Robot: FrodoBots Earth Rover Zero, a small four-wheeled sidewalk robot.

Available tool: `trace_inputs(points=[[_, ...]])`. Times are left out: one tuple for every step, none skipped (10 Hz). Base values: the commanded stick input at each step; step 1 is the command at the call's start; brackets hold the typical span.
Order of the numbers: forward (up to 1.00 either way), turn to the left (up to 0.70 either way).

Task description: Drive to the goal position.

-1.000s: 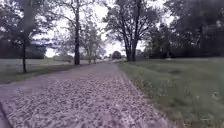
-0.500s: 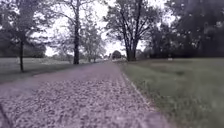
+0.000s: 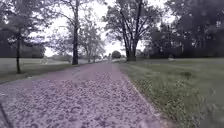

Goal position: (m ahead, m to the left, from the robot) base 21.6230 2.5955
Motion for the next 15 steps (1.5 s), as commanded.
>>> trace_inputs(points=[[0.7,0.0],[0.7,0.0],[0.7,0.0],[0.7,0.0],[0.7,0.0],[0.7,0.0],[0.7,0.0],[0.7,0.0],[0.7,0.0],[0.7,0.0],[0.7,0.0],[0.7,0.0],[0.7,0.0],[0.7,0.0],[0.7,0.0]])
